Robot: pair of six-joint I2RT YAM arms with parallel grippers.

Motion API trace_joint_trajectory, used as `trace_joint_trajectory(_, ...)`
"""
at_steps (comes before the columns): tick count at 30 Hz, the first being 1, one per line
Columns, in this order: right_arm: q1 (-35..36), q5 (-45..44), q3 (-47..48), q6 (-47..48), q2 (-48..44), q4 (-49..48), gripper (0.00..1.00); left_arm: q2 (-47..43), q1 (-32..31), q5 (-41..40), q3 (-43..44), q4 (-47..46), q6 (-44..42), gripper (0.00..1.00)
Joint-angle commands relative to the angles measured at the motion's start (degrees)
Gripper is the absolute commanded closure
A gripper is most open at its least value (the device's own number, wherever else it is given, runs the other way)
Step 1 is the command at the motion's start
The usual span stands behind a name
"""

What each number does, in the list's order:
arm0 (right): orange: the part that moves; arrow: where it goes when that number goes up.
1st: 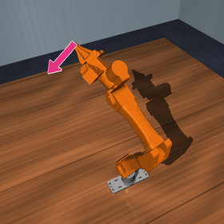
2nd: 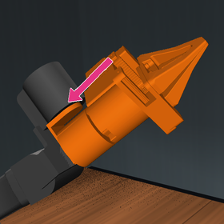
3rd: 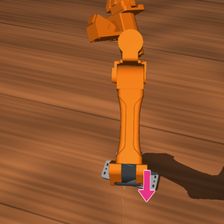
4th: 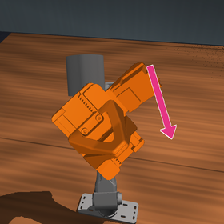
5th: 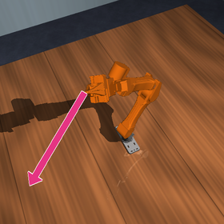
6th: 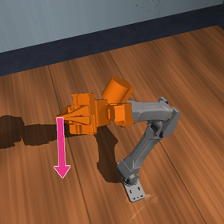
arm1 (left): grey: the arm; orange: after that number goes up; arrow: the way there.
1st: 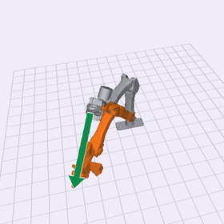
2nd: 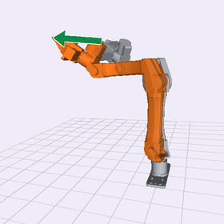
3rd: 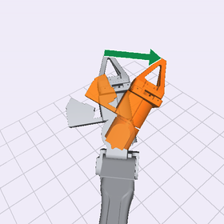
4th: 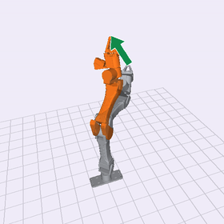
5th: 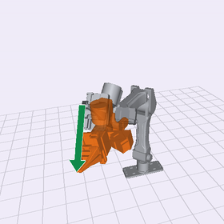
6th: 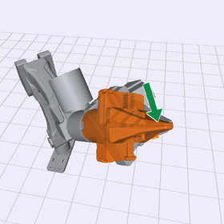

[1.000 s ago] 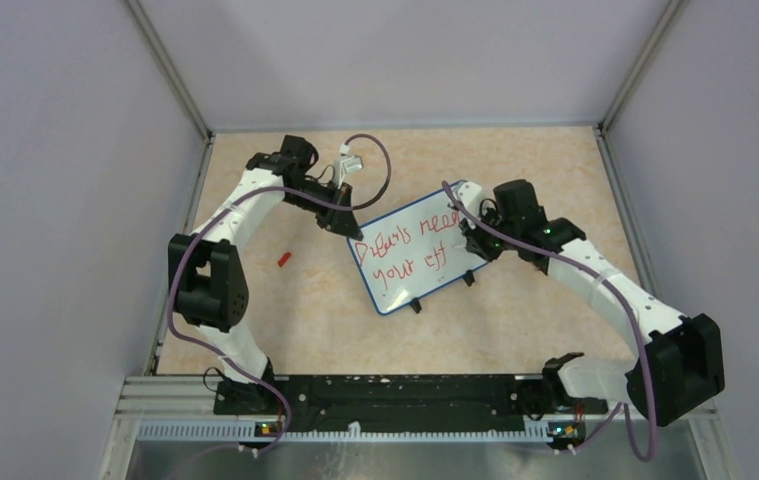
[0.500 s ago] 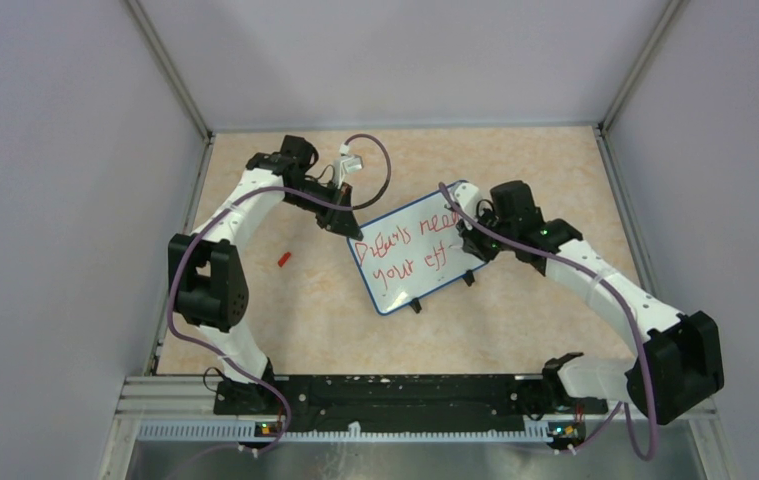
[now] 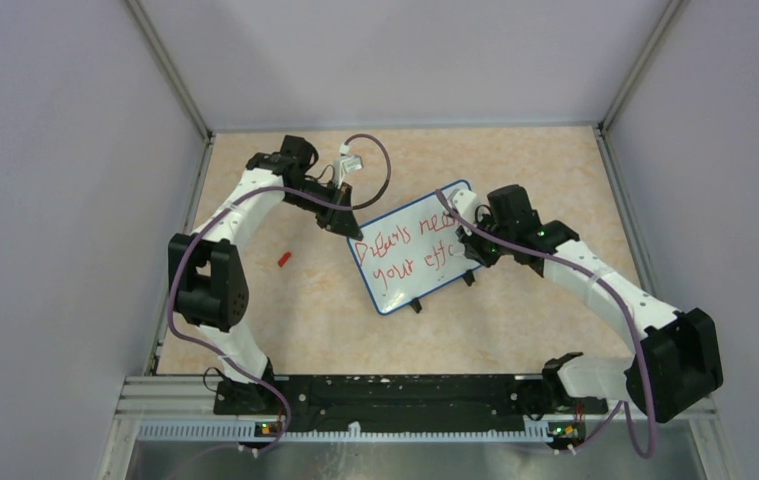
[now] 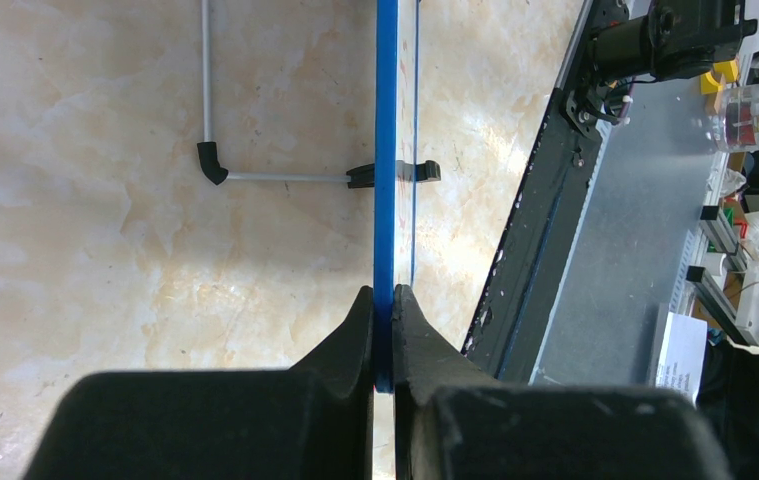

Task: Write a sentence on the whiteboard

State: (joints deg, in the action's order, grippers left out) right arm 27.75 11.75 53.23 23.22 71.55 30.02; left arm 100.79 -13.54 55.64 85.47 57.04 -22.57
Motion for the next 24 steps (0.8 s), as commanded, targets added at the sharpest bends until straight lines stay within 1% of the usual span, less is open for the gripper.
trace_joint_trajectory(1, 0.42, -4.39, 1.27, -0.08, -0.69, -3.02, 1.00, 0.71, -0.08, -1.80, 0.88, -1.60, -1.16, 1.00)
trace_joint_trajectory(9, 0.38, -3.18, 3.34, -1.33, -1.30, -4.11, 1.00, 0.47, -0.08, -1.76, 0.66, -1.74, -1.14, 1.00)
trace_joint_trajectory(17, 0.38, -3.85, 3.50, -2.66, -2.29, -5.55, 1.00, 0.54, -0.08, -1.57, 0.67, -1.71, -1.21, 1.00)
trace_joint_trajectory(24, 0.72, -2.34, 3.67, -3.26, -2.20, -5.75, 1.00, 0.63, -0.08, -1.56, 0.59, -1.79, -1.14, 1.00)
